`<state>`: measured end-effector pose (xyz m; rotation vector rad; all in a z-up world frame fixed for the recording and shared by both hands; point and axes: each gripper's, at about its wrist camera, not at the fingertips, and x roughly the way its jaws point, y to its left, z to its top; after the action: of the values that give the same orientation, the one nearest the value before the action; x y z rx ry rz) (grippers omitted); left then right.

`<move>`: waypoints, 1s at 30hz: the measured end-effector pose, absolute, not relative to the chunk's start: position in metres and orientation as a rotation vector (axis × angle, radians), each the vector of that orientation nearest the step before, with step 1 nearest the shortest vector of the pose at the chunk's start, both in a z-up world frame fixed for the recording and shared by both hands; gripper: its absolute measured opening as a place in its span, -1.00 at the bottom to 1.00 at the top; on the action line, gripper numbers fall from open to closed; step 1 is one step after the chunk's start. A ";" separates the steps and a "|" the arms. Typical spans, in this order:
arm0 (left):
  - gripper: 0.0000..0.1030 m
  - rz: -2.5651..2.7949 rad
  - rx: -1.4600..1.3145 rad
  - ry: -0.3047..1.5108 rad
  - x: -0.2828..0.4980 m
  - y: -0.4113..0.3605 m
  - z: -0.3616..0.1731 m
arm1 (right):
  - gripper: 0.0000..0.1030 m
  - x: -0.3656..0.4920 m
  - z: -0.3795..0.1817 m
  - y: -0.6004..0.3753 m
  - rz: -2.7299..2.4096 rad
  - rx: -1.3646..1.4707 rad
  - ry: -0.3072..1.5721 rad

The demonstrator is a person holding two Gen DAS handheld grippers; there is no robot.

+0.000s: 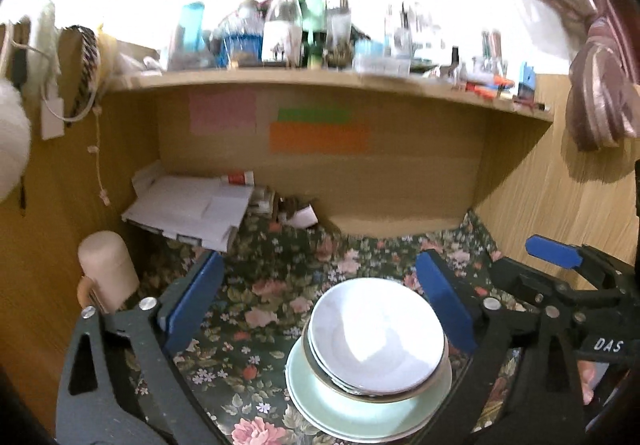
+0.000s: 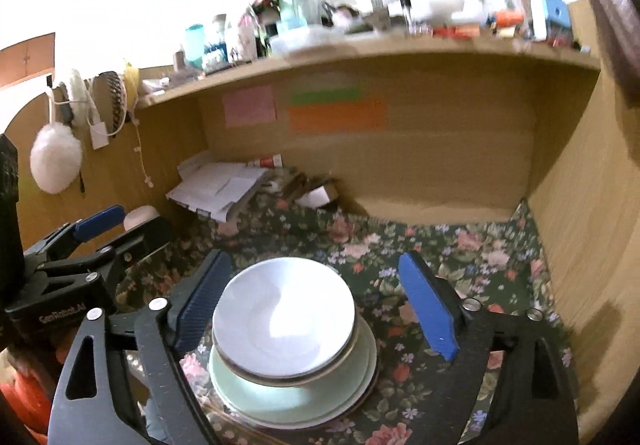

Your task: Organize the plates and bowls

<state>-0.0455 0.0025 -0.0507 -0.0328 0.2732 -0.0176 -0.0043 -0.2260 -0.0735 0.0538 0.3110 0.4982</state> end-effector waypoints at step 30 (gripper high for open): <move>0.99 -0.008 -0.037 0.183 -0.086 0.000 -0.052 | 1.00 -0.044 -0.068 -0.222 0.468 0.065 0.204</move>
<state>-0.0863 -0.0005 -0.0523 -0.0371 0.1832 -0.0076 -0.0439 -0.2216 -0.0682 0.0654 0.2042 0.4677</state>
